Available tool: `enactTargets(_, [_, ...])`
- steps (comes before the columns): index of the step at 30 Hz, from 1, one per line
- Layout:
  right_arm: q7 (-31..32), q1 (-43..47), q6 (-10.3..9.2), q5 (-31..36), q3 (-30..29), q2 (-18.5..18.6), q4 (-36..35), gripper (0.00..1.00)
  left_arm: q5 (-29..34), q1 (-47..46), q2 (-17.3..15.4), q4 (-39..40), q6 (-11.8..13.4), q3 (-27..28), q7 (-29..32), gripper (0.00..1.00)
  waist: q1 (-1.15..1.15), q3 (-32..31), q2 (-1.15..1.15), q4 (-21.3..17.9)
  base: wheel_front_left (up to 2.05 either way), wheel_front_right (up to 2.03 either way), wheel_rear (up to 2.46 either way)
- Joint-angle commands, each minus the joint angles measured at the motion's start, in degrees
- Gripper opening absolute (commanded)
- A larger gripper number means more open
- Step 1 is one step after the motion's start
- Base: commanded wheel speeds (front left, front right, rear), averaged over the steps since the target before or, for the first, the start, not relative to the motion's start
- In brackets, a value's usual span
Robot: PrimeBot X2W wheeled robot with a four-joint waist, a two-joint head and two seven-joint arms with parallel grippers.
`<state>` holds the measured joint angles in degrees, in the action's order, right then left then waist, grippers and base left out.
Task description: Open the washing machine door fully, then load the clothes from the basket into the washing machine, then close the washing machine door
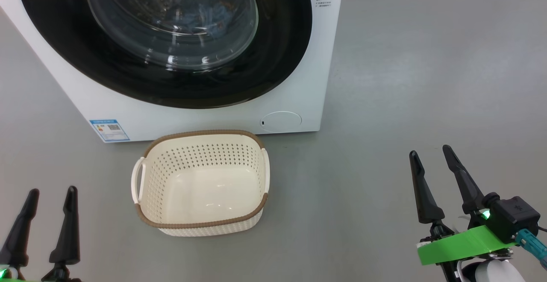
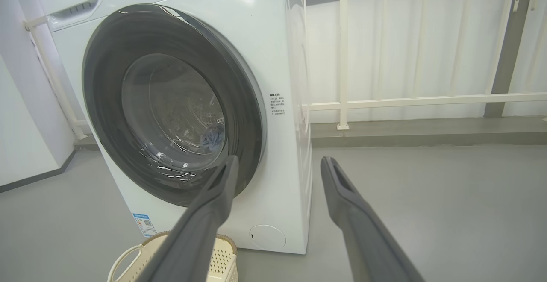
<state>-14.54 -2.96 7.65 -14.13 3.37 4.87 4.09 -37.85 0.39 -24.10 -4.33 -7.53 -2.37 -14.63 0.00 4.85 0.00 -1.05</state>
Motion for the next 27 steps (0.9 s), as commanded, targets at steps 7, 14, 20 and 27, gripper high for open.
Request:
enactTargets(7, [-0.46,-1.59,-0.16,0.33,0.89,0.11,-1.06,1.0,1.11,-1.98,-2.06,-0.26,0.04,2.45,-0.37,1.0,0.0,0.16,0.0,0.24,0.0,0.0,0.0])
enactTargets(14, [-0.46,-1.65,-0.16,0.66,0.9,-0.14,-1.07,1.0,1.13,-2.2,-2.17,-0.62,0.04,2.39,-0.37,1.0,0.0,0.4,0.0,0.36,0.0,0.0,0.0])
enactTargets(20, [0.11,0.37,0.0,-0.15,0.26,-1.32,2.73,0.0,0.64,0.12,2.32,-3.44,0.0,-1.47,0.11,0.0,0.0,0.4,0.0,0.36,0.0,0.0,0.0])
enactTargets(27, [1.03,0.46,-0.01,-5.1,0.09,-1.14,3.38,0.0,-2.68,-0.08,3.92,-3.95,0.01,-1.2,1.26,0.0,0.13,-0.04,0.0,0.4,0.0,0.0,0.0])
